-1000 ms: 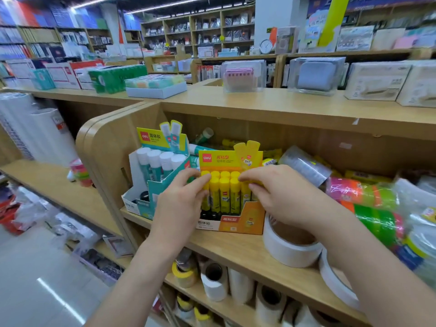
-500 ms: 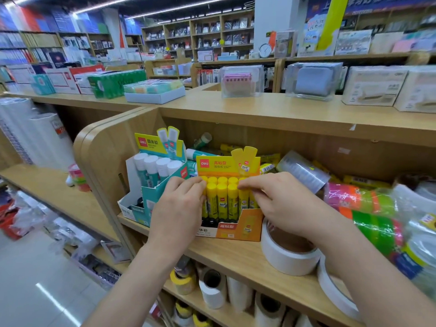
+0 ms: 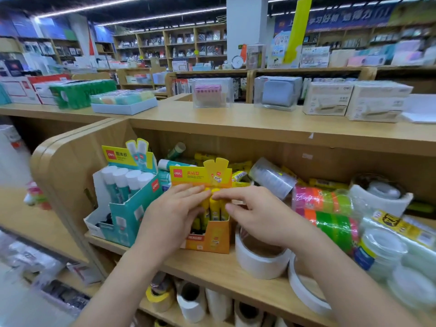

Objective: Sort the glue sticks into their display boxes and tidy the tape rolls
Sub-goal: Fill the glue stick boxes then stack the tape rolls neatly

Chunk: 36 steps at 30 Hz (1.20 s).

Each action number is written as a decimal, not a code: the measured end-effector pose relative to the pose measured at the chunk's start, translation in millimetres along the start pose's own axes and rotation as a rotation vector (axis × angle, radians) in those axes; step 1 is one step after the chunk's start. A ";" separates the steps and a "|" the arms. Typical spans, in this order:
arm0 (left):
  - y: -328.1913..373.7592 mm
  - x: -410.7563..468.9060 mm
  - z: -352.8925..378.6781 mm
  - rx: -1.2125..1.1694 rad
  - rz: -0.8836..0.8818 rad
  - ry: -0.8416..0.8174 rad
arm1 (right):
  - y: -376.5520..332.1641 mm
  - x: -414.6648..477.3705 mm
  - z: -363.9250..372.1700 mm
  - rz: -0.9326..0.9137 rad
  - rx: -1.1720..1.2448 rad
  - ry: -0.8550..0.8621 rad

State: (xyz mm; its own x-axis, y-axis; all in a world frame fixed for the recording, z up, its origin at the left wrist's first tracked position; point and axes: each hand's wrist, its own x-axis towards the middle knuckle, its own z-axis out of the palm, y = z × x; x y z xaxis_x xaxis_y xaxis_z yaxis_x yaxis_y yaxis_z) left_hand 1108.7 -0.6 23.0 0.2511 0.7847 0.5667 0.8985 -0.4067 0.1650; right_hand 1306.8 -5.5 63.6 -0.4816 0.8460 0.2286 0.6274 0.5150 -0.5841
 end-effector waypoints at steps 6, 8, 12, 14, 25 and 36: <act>1.0 2.0 -5.6 -0.082 -0.032 -0.017 | 25.5 11.1 -34.4 0.092 0.027 0.270; 0.5 2.6 -6.6 -0.093 -0.038 -0.034 | 39.4 28.9 -42.3 0.158 -0.133 0.246; 0.9 2.4 -7.8 -0.097 -0.061 -0.057 | 50.8 70.5 -26.5 0.219 -0.444 -0.078; 1.7 1.7 -8.3 -0.100 -0.067 -0.061 | 49.8 83.8 -16.1 0.243 -0.588 -0.200; 4.4 2.7 -10.7 -0.093 -0.080 -0.115 | 54.2 89.1 -5.9 0.059 -0.666 -0.102; 4.1 1.0 -8.9 -0.062 -0.037 -0.103 | 65.7 76.2 2.5 0.059 -0.864 -0.198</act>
State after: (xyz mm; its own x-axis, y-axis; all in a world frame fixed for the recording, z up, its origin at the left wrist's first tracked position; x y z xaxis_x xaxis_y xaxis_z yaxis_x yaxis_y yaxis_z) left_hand 1109.4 -5.6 31.5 0.2568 0.8421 0.4743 0.8845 -0.4025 0.2359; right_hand 1309.8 92.4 40.8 -0.4809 0.8762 0.0310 0.8585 0.4634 0.2195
